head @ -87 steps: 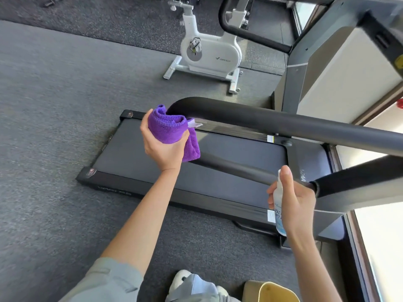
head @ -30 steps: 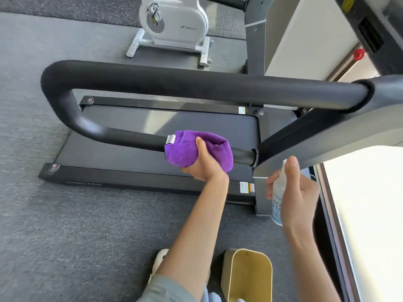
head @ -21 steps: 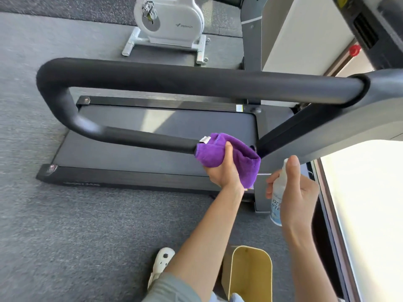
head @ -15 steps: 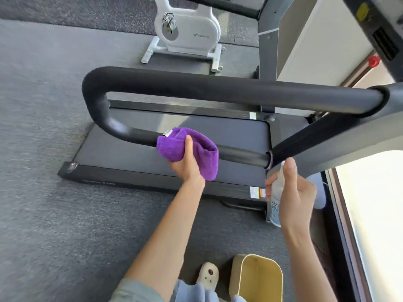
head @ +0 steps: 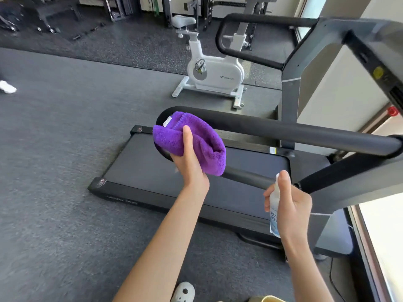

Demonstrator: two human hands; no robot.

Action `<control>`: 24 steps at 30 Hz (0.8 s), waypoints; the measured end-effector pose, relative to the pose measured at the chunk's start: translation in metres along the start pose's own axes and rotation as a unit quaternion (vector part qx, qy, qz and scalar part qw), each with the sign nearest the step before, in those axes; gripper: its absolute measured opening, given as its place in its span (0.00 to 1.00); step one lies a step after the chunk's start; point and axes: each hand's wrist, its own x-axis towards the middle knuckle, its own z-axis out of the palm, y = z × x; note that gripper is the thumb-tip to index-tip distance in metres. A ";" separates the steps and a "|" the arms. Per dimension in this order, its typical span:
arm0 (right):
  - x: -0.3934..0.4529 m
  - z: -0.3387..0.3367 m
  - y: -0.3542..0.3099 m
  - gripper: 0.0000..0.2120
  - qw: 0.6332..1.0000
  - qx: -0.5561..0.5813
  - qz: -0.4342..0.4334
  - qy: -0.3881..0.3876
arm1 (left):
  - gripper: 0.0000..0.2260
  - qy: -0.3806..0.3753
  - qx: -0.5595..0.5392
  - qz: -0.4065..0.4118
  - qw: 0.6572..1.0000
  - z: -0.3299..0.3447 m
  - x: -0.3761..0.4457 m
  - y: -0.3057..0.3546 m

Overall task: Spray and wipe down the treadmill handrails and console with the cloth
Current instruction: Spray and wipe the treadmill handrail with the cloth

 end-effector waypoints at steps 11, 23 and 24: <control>0.007 0.001 -0.001 0.39 1.000 -0.011 -0.006 0.014 | 0.37 0.092 -0.076 -0.028 0.993 0.055 0.033 -0.004; 0.028 -0.011 -0.005 0.40 0.999 0.015 -0.010 0.043 | 0.23 0.088 -0.061 -0.033 0.994 0.083 -0.004 -0.033; 0.030 -0.018 -0.005 0.40 0.998 0.019 -0.008 0.055 | 0.23 0.083 -0.064 -0.045 0.993 0.090 -0.016 -0.039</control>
